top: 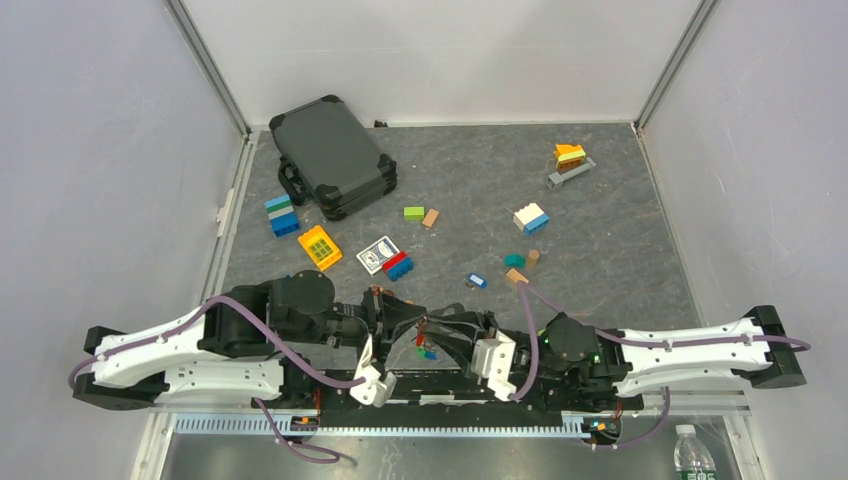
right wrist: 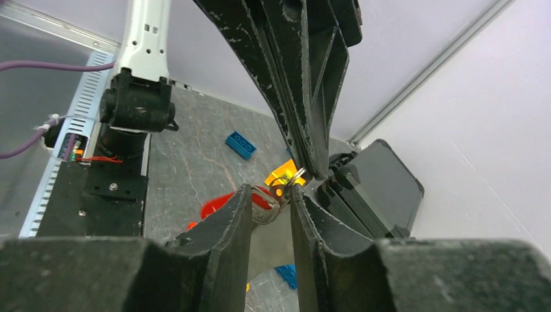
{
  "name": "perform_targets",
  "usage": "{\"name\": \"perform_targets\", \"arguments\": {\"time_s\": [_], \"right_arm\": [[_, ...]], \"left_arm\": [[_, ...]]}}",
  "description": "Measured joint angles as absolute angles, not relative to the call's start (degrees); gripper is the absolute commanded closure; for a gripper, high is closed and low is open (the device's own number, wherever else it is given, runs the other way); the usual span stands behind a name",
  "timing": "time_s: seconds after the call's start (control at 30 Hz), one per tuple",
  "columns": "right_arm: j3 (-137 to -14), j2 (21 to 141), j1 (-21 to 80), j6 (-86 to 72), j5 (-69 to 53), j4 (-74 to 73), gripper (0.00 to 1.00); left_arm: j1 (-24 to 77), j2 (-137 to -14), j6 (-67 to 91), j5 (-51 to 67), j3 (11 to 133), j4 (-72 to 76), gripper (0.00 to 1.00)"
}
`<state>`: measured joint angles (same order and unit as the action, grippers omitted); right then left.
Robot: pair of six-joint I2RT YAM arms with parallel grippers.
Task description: Remove the keys from the keyring
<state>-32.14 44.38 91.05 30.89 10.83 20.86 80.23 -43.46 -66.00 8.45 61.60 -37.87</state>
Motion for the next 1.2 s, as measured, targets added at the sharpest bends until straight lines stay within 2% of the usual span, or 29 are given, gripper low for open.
{"name": "perform_targets", "arguments": {"time_s": [0.17, 0.33, 0.53, 0.63, 0.73, 0.77, 0.83, 0.93, 1.2], "right_arm": [[-34.8, 48.0, 91.1, 30.3, 14.7, 20.4, 0.7], [-34.9, 48.2, 91.1, 29.8, 17.4, 20.3, 0.78], [-34.9, 47.0, 91.1, 29.3, 18.5, 20.4, 0.9], [-34.9, 47.0, 91.1, 29.2, 18.7, 20.4, 1.0], [-34.9, 47.0, 91.1, 29.1, 19.0, 20.4, 1.0], [-34.9, 47.0, 91.1, 29.2, 19.2, 20.4, 1.0], [-34.9, 47.0, 91.1, 29.3, 19.1, 20.4, 1.0], [-34.9, 46.6, 91.1, 30.0, 18.8, 20.0, 1.0], [-34.4, 43.6, 91.1, 33.5, 14.8, 19.5, 1.0]], "left_arm": [[80.2, -44.1, -65.4, 6.4, 62.5, -39.2, 0.98], [80.2, -44.1, -64.8, 6.0, 62.5, -39.7, 0.98], [80.2, -44.2, -64.8, 6.0, 62.7, -39.8, 0.98], [80.2, -44.3, -64.8, 5.9, 62.9, -39.7, 0.98], [80.2, -44.4, -64.5, 5.8, 63.0, -39.7, 0.97], [80.2, -44.4, -64.5, 5.8, 63.0, -39.7, 0.95], [80.2, -44.4, -64.3, 5.8, 63.0, -39.7, 0.79], [80.2, -44.2, -63.5, 6.0, 63.0, -39.6, 0.67], [80.2, -41.5, -60.8, 6.2, 62.2, -36.7, 0.63]]}}
